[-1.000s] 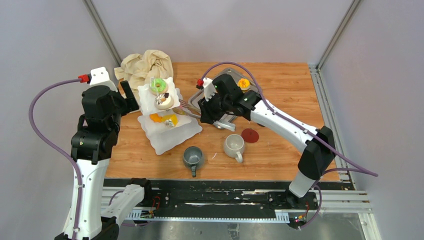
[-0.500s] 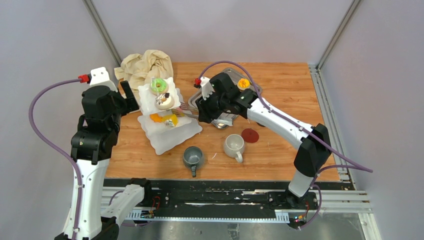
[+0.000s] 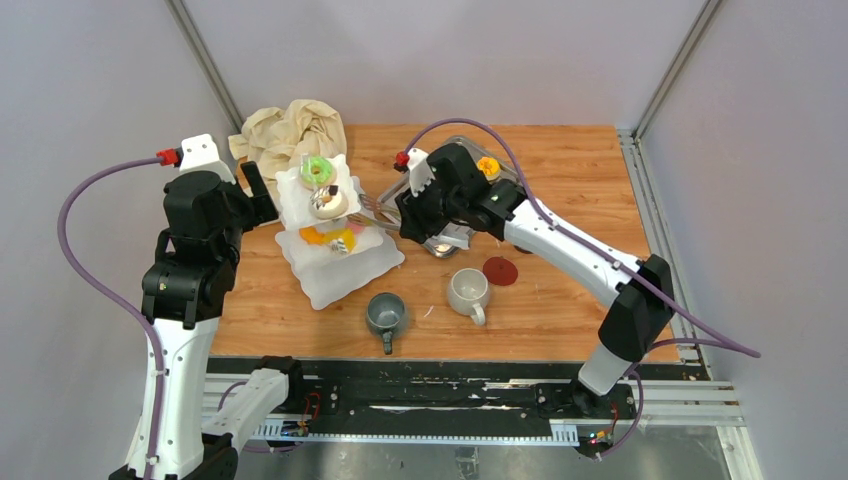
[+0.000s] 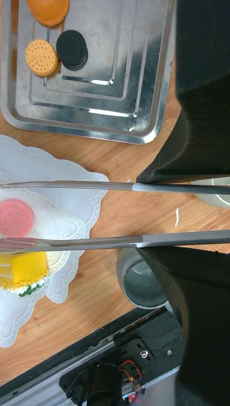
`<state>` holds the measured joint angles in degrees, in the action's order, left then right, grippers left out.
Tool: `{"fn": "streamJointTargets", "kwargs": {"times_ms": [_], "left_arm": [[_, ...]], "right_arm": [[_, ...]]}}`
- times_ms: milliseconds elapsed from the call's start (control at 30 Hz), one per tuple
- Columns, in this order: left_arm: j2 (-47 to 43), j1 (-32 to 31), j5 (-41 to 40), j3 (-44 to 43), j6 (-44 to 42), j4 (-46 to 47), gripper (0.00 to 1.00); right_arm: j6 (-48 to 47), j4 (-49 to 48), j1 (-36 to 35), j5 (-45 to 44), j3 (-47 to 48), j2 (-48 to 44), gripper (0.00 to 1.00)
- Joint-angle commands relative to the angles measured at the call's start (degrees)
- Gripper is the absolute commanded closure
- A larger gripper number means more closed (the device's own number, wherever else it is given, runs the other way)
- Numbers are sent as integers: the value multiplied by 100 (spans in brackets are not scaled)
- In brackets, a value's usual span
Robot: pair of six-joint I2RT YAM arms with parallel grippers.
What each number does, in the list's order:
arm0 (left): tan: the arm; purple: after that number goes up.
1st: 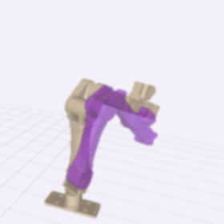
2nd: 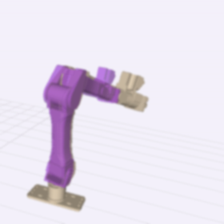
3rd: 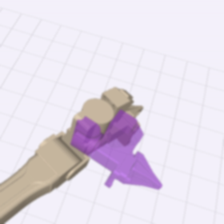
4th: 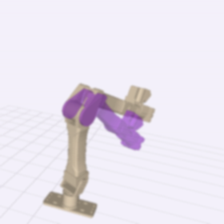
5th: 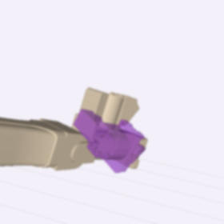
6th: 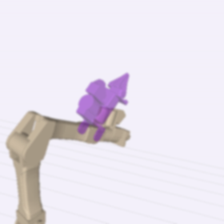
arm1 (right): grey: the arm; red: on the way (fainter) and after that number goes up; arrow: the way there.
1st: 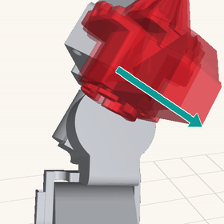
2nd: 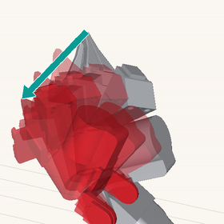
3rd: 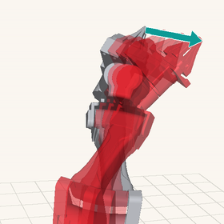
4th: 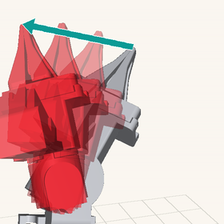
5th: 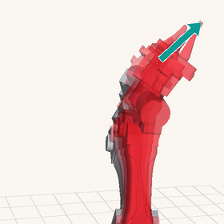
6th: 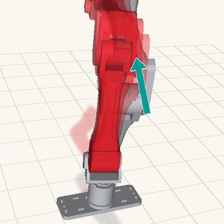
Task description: Serve the afternoon tea
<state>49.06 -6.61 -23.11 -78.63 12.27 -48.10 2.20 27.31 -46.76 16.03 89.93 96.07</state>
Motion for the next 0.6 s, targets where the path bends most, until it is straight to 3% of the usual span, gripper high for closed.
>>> {"fn": "streamJointTargets", "kwargs": {"times_ms": [0, 267, 567], "left_arm": [[-34, -60, 26, -52, -6, 158, 13], [-19, -60, 76, -63, 27, 166, 13], [10, -60, 141, -128, 52, 204, 13]], "right_arm": [[57, -337, -91, -226, -116, -389, 53], [260, -440, 251, -782, -552, -803, 70], [618, -791, 1441, -1161, -1639, -1497, 64]]}}
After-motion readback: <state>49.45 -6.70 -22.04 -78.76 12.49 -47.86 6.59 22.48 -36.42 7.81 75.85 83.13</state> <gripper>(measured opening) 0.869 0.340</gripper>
